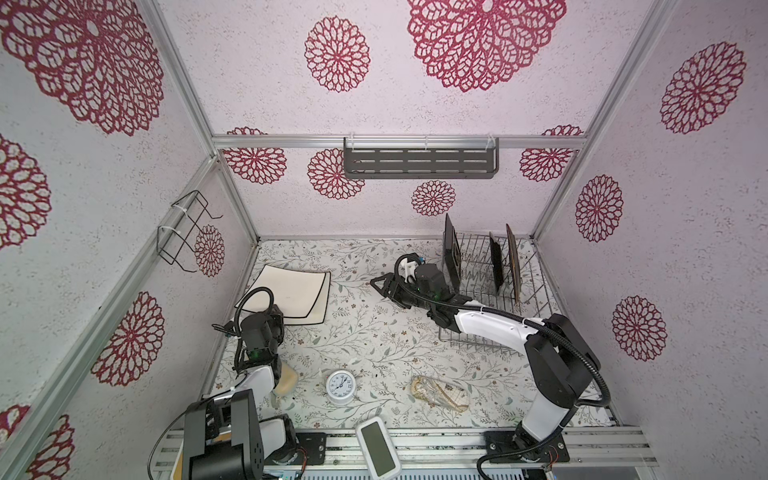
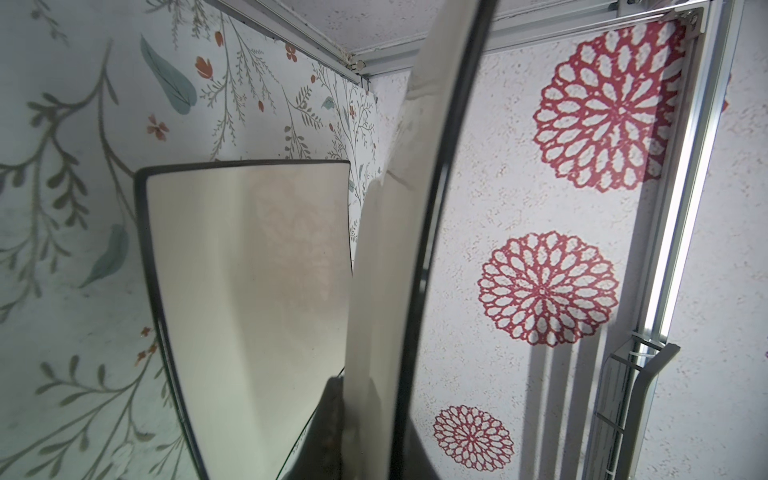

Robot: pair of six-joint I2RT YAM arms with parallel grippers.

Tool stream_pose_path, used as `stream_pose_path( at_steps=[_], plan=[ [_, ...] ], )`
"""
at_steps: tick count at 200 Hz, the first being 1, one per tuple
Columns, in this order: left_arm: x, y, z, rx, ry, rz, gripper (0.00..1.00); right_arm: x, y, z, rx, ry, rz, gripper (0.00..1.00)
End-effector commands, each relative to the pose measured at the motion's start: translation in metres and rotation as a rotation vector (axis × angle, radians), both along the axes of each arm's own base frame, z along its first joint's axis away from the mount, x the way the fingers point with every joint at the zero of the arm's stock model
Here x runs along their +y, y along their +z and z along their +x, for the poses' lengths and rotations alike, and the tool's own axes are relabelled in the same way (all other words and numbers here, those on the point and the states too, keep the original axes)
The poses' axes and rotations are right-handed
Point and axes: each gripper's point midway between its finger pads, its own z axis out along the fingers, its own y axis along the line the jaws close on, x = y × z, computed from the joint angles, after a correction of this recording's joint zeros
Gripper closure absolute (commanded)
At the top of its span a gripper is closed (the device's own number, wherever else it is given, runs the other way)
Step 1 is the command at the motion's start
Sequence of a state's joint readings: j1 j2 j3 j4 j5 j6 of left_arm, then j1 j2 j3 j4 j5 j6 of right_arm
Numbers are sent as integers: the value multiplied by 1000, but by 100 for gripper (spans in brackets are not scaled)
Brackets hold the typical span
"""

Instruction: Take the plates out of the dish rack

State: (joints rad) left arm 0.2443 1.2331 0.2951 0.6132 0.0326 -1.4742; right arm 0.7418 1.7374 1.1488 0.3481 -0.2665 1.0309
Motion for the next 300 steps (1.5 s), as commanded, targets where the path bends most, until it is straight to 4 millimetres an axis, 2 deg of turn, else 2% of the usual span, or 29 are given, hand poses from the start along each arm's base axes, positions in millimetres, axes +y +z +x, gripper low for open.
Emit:
stream_pose_path(
  at_steps=[1, 153, 300],
  plan=[
    [3, 72, 14, -283, -13, 56, 100, 10, 13, 0, -46, 30, 4, 29],
    [6, 56, 21, -265, -24, 94, 100, 23, 1, -8, -30, 67, -14, 29],
    [6, 40, 28, -242, -29, 68, 100, 23, -4, -11, -24, 75, -21, 28]
  ],
)
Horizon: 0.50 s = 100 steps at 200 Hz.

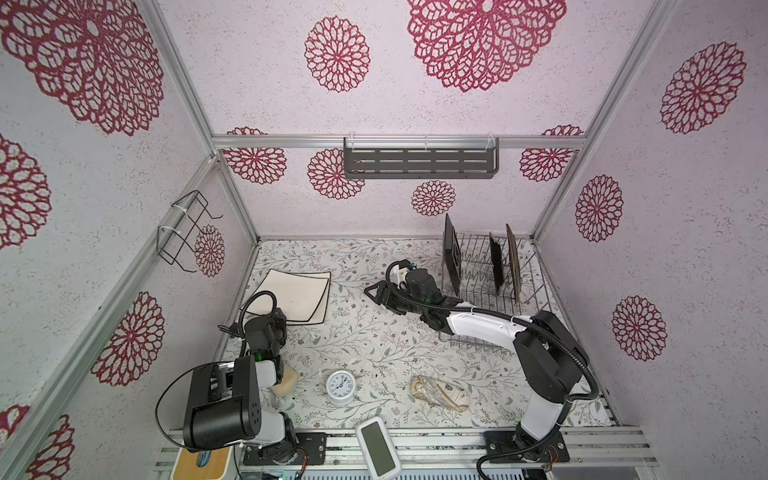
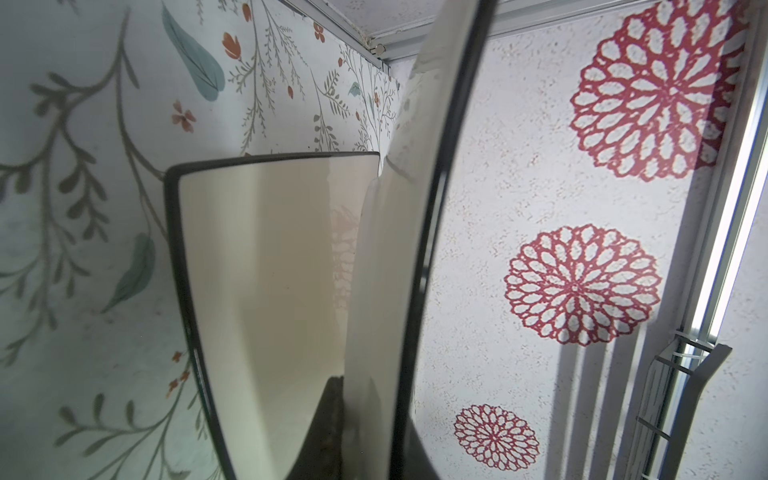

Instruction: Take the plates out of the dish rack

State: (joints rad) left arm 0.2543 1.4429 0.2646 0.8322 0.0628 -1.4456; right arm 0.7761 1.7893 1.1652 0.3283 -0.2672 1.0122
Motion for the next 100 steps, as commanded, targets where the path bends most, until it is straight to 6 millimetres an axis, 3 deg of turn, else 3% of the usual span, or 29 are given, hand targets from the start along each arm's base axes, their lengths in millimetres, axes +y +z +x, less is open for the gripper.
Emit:
stream_pose_path(
  at_steps=[1, 100],
  plan=[
    [6, 73, 20, -264, -3, 52, 100, 8, 19, -1, -47, 35, 26, 28],
    [6, 64, 21, -240, 0, 40, 100, 7, 19, -1, -48, 34, 24, 28]
  ],
)
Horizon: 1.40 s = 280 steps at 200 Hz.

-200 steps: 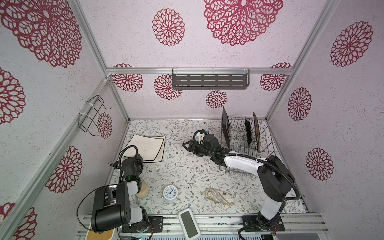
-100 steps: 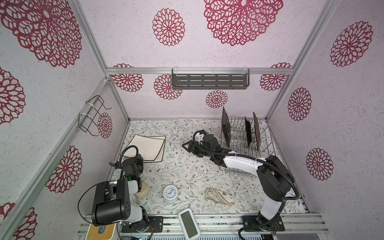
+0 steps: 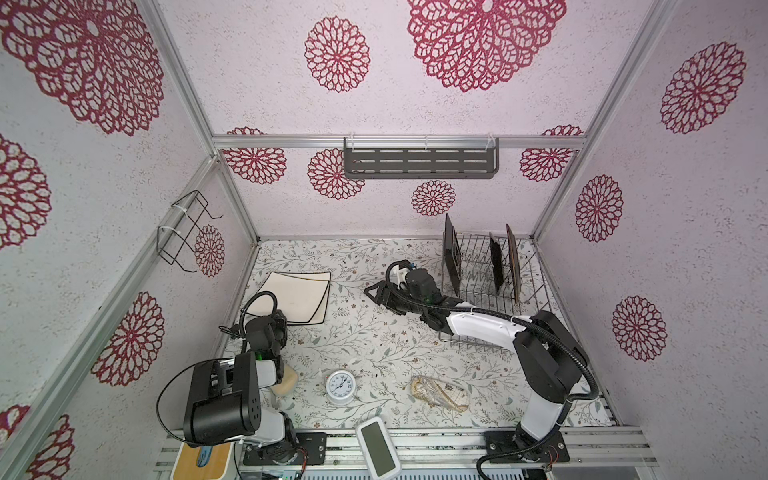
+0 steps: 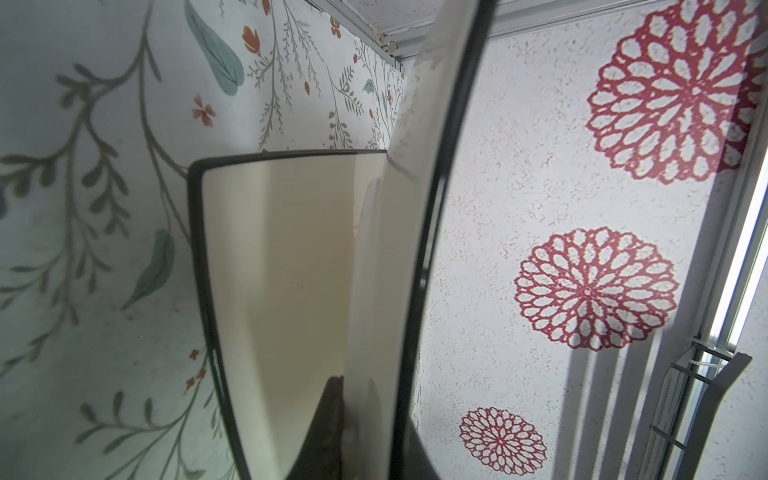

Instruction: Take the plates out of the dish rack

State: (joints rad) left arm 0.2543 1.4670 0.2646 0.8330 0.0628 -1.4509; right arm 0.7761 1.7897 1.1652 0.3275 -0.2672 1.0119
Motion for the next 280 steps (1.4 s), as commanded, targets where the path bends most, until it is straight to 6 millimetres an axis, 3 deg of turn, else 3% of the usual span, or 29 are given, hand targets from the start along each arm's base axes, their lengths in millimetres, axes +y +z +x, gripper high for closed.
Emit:
stream_pose_path(
  at_steps=[1, 155, 280],
  plan=[
    [6, 73, 22, -261, -1, 51, 100, 7, 20, -1, -49, 34, 26, 28],
    [7, 60, 22, -225, 1, 42, 100, 7, 17, -1, -45, 36, 19, 27],
    [5, 52, 21, -200, -3, 29, 90, 7, 19, -2, -49, 37, 21, 27]
  ],
)
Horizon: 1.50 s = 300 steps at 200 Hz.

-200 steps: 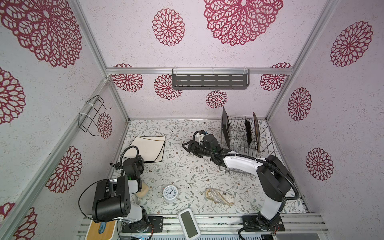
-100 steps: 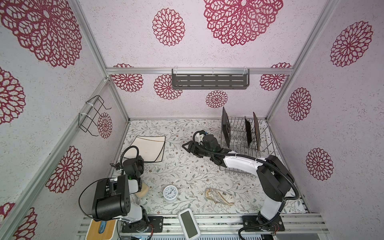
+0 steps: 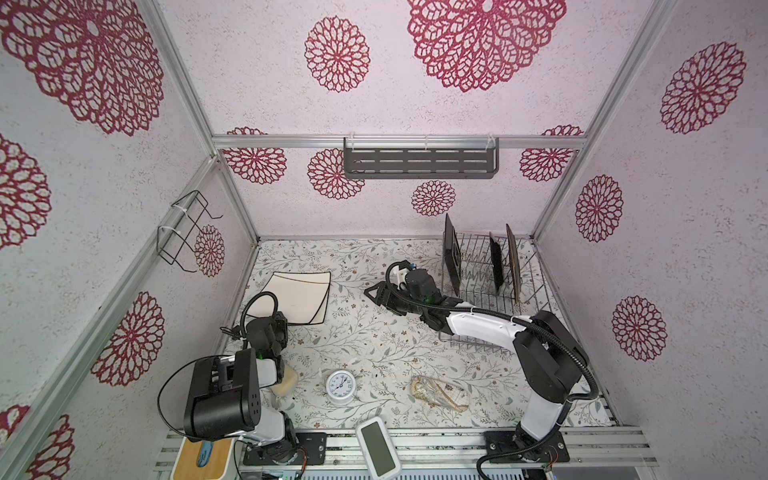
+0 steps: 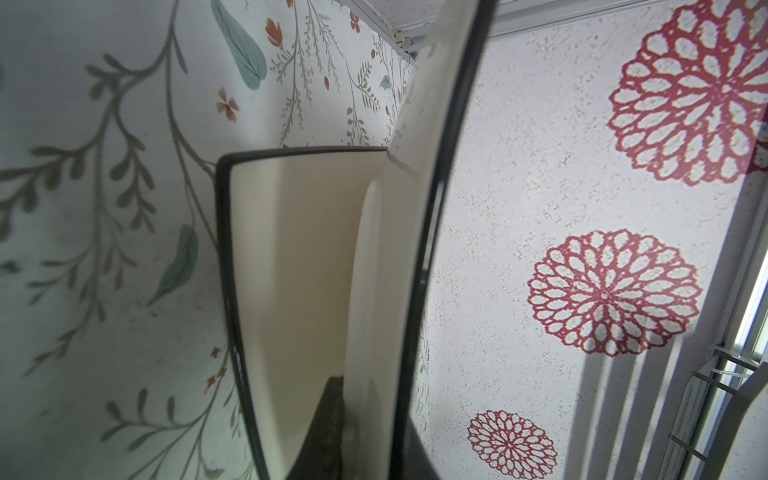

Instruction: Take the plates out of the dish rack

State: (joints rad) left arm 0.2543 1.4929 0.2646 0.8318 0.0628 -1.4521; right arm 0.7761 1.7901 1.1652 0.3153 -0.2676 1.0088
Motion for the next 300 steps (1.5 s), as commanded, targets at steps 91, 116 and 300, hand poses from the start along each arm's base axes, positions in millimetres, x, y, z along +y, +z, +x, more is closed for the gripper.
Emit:
stream_pose_path(
  at_steps=[91, 116, 300],
  plan=[
    [5, 59, 21, -217, -5, 28, 79, 8, 21, -1, -52, 36, 30, 27],
    [4, 58, 21, -214, -7, 26, 77, 8, 21, -1, -52, 37, 30, 27],
    [-12, 41, 29, -26, -99, 12, 16, 9, 22, -1, -59, 41, 33, 26]
  ],
)
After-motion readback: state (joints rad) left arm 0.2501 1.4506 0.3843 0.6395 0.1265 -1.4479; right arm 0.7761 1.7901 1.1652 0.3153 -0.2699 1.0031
